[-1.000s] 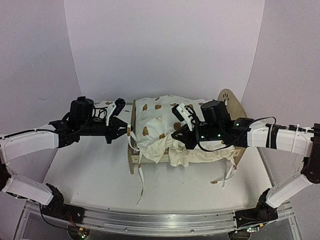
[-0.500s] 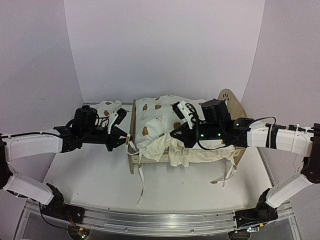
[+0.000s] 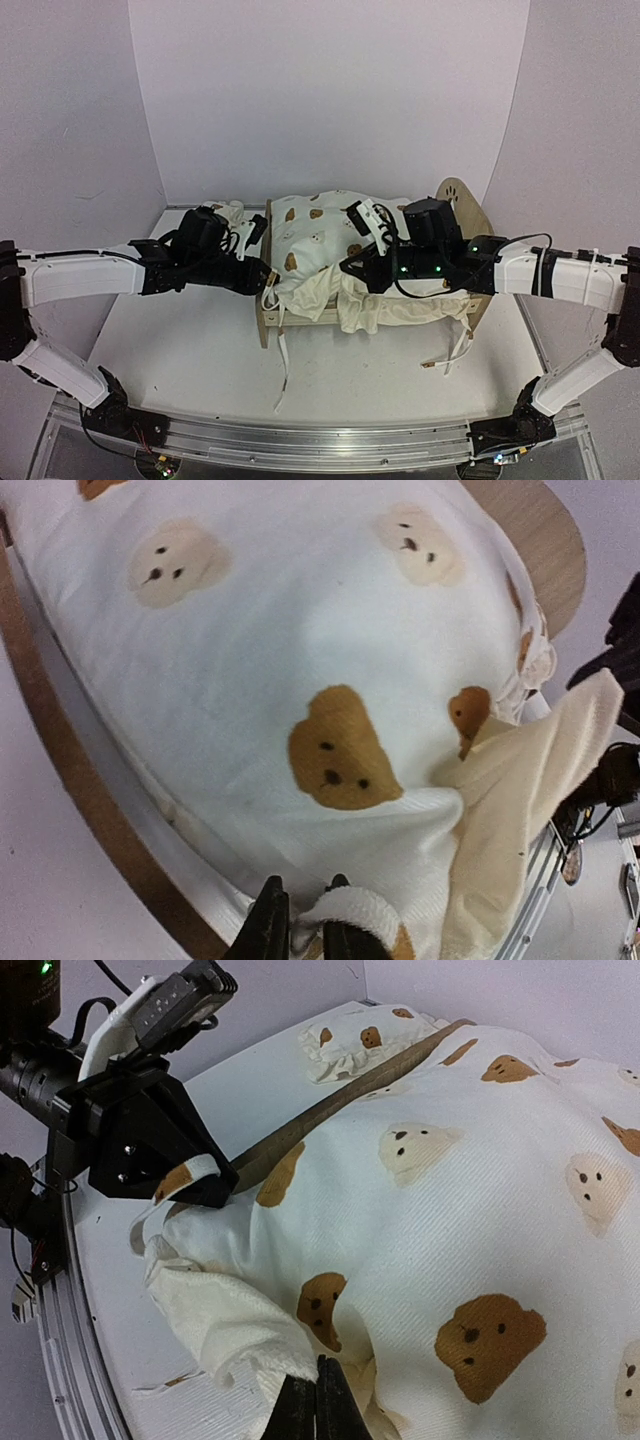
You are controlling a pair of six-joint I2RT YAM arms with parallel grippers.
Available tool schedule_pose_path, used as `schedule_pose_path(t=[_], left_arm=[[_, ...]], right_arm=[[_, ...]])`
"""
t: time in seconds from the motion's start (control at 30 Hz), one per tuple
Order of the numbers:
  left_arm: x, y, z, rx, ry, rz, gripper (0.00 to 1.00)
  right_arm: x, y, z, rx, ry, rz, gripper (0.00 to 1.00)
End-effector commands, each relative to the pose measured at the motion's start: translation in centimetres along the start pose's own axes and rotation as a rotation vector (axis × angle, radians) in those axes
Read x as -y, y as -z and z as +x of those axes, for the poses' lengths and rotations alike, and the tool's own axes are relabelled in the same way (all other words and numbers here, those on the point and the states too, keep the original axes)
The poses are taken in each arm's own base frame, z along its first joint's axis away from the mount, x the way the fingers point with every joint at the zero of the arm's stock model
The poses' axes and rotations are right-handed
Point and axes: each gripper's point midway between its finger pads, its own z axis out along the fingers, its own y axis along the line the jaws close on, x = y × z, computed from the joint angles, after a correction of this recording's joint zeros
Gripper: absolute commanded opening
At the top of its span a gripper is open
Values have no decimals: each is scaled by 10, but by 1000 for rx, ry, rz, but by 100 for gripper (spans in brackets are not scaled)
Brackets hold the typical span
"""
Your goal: Set up the pet bed
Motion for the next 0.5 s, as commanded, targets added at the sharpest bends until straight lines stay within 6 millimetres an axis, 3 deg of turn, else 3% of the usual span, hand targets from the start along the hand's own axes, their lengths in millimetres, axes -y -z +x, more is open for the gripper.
schedule_pose_path(t=[0.0,0.17,0.23,0.33,0.47], left_arm=[[-24,8,1,8,143,-170,17],[-16,6,3,-19,167,-128,36],[-20,13,2,-11,174,-163,53],[-22,29,0,4,179,-195,66],[-27,45,7,7,200,-233,71]], right_arm=[[2,6,-39,122,-54,8,0],[-1,6,-45,132,-85,-5,0],[-1,8,-48,140,-95,0,0],[4,9,-56,160,-135,24,0],[10,15,-69,207,-212,55,0]])
